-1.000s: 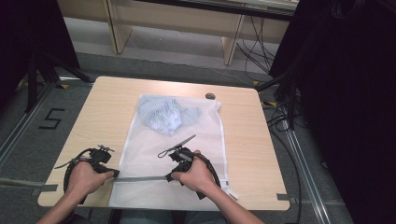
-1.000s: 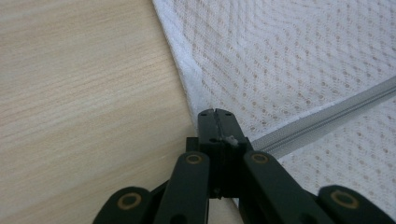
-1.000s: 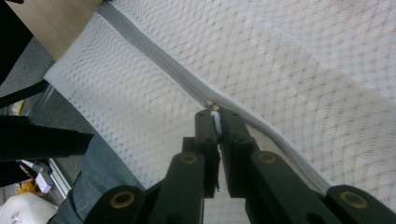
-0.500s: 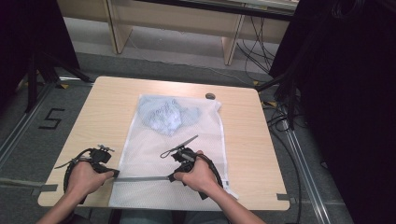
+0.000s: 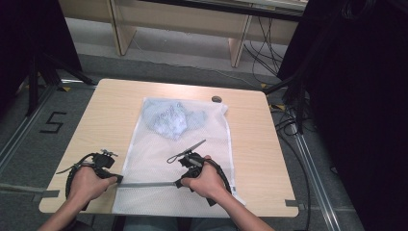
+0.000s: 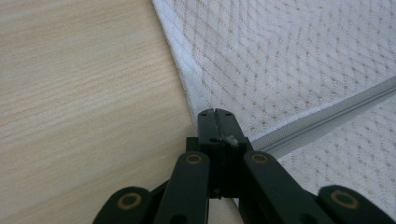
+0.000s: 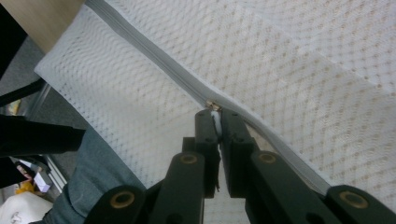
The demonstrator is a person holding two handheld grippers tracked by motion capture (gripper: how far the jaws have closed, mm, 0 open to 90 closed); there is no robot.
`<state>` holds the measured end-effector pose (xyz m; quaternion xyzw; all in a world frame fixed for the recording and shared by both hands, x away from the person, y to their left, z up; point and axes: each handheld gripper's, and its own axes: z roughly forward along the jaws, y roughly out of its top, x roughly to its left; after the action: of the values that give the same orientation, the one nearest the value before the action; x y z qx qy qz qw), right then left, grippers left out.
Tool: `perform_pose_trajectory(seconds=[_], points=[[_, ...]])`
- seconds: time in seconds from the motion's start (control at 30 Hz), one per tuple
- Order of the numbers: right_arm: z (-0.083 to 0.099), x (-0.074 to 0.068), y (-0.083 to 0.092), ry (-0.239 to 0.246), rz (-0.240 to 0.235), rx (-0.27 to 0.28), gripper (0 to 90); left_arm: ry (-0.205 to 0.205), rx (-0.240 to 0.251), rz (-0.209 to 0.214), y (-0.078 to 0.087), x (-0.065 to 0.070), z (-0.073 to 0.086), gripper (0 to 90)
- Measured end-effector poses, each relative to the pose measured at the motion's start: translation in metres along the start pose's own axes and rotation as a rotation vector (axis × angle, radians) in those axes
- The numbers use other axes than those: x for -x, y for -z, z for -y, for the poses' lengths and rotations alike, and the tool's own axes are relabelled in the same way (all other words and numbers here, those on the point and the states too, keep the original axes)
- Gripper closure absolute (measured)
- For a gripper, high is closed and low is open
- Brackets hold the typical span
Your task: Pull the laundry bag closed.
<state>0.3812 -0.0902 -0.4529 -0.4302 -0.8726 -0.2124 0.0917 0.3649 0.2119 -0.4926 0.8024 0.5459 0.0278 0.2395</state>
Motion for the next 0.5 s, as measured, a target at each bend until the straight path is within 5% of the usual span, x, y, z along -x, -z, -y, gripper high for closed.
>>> perform_pose_trajectory(seconds=[0.1, 0.5], points=[[0.001, -0.002, 0.0002, -0.033, -0.006, 0.0, 87.1, 0.002, 0.002, 0.001, -0.0002, 0.0002, 0.0, 89.9], [0.0039, 0.0037, 0.0034, -0.026, -0.005, -0.009, 87.1, 0.0, 0.0, -0.001, 0.0, 0.0001, -0.0001, 89.9]])
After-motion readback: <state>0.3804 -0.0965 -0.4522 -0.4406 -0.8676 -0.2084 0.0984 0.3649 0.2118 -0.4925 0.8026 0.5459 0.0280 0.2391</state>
